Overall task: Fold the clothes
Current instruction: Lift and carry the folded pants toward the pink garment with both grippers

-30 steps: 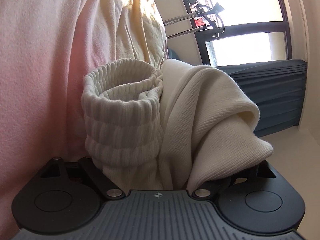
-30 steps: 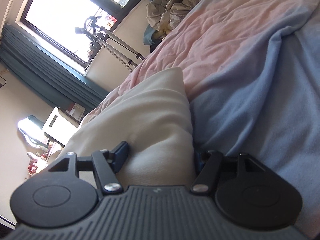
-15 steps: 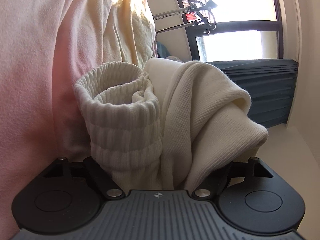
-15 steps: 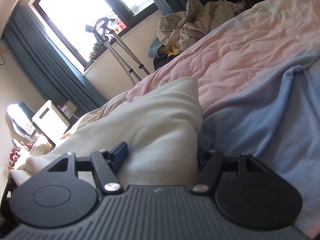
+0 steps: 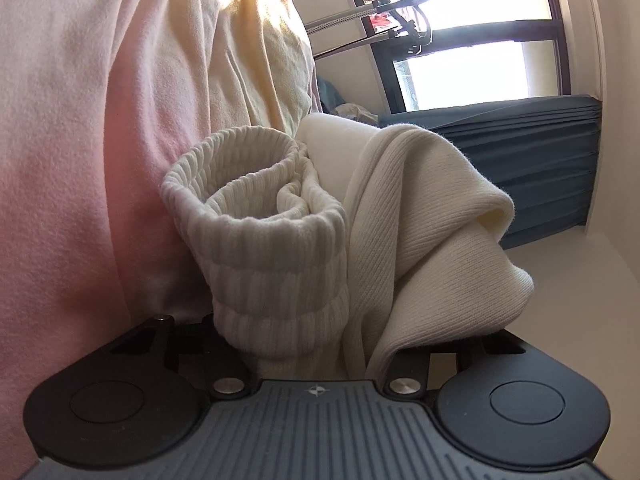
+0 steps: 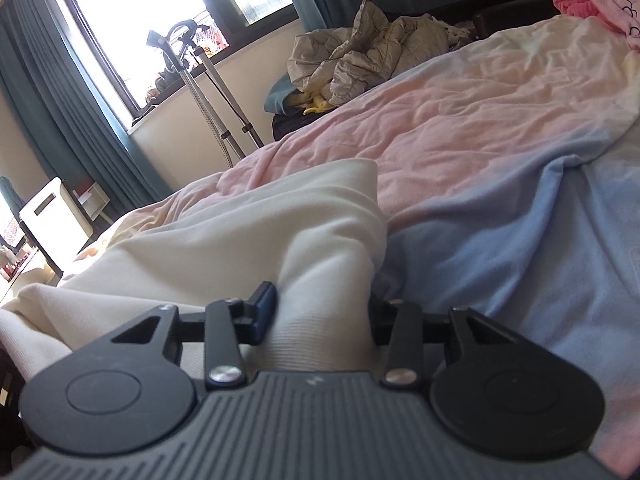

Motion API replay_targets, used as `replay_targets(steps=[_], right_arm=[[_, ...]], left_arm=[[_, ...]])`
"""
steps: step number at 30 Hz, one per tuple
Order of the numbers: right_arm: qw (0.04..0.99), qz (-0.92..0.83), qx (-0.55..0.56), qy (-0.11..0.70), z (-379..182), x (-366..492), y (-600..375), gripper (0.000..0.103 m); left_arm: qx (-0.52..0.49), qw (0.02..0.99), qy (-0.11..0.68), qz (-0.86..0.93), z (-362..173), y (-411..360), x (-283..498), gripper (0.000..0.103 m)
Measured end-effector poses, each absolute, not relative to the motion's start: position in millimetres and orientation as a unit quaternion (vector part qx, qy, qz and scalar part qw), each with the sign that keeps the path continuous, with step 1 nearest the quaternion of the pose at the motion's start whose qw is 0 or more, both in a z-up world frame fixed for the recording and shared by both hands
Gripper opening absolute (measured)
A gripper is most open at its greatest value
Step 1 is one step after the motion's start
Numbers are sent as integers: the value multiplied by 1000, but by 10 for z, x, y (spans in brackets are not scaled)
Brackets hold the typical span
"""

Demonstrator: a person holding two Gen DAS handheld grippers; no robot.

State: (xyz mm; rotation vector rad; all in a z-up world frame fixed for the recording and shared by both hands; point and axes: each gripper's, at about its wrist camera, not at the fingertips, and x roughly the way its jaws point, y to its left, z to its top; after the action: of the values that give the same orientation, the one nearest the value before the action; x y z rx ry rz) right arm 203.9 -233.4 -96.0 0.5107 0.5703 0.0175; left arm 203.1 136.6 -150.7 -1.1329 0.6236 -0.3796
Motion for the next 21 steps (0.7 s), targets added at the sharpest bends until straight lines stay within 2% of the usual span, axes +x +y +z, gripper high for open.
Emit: replay_targets(steps=[5,7,15,21], right_arm=[[933,20,257,251,-751,1869,-2344,31],[949,27,207,236,-575,1788,-2244,30],[950,69,241,186,-20,1601,-2481,28],[955,88,241,148,439,1505,-2934,28]], left_arm=[[-504,799,277,-176,-1342,1401,1953,43],[-505,801,267,-180,-1269,1419,1909,42],[-468,823,244,-209,-785,1300,1752,42],[-417,848,224,-238,-168,687,1797,42]])
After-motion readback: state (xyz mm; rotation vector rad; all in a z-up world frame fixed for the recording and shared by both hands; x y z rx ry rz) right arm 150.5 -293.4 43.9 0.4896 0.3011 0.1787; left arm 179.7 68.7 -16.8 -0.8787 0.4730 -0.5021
